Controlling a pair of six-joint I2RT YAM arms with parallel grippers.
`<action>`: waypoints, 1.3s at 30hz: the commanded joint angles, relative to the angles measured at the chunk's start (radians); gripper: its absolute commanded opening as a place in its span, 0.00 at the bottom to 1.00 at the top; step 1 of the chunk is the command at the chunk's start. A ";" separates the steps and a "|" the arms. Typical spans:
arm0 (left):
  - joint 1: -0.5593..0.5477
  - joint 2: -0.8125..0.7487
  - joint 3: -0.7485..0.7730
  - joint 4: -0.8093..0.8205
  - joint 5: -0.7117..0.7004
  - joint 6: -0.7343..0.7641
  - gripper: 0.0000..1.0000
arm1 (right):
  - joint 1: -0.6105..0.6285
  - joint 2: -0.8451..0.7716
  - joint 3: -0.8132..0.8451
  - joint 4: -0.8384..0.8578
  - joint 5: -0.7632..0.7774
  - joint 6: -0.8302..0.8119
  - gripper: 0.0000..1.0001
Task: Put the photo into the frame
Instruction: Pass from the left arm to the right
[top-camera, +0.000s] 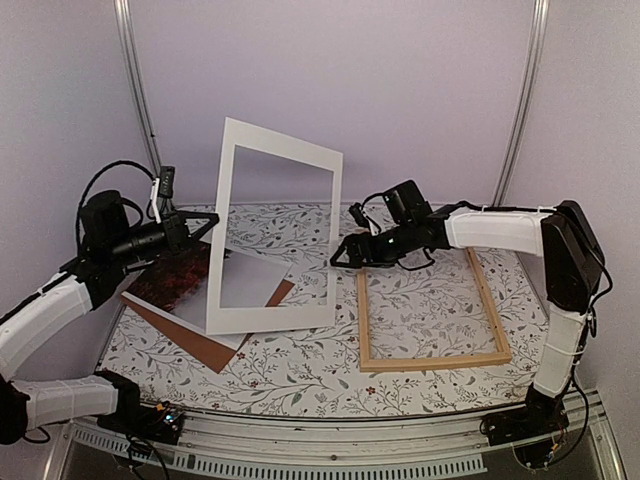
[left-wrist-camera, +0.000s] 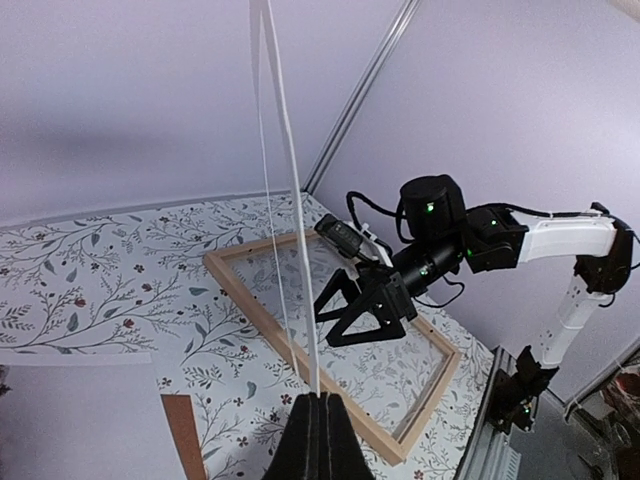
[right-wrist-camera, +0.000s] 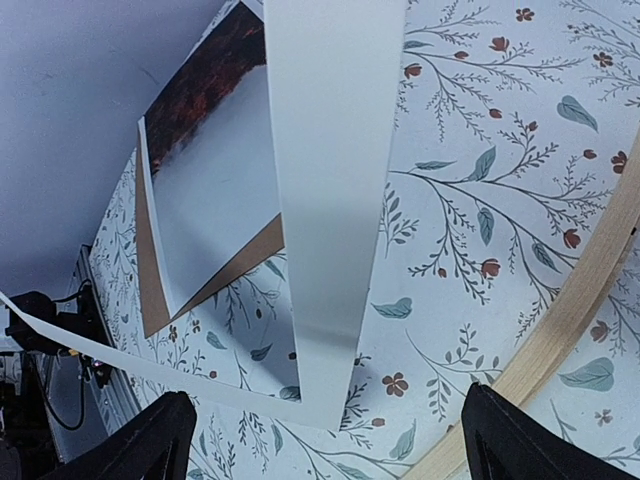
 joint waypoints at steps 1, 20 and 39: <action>0.004 -0.017 -0.015 0.107 0.093 -0.078 0.00 | -0.019 -0.067 -0.050 0.141 -0.110 -0.025 0.97; -0.023 -0.043 -0.024 0.252 0.161 -0.267 0.00 | -0.048 -0.031 -0.049 0.332 -0.229 -0.017 0.96; -0.077 -0.027 -0.002 0.460 0.166 -0.468 0.00 | -0.087 -0.027 -0.080 0.458 -0.360 0.039 0.98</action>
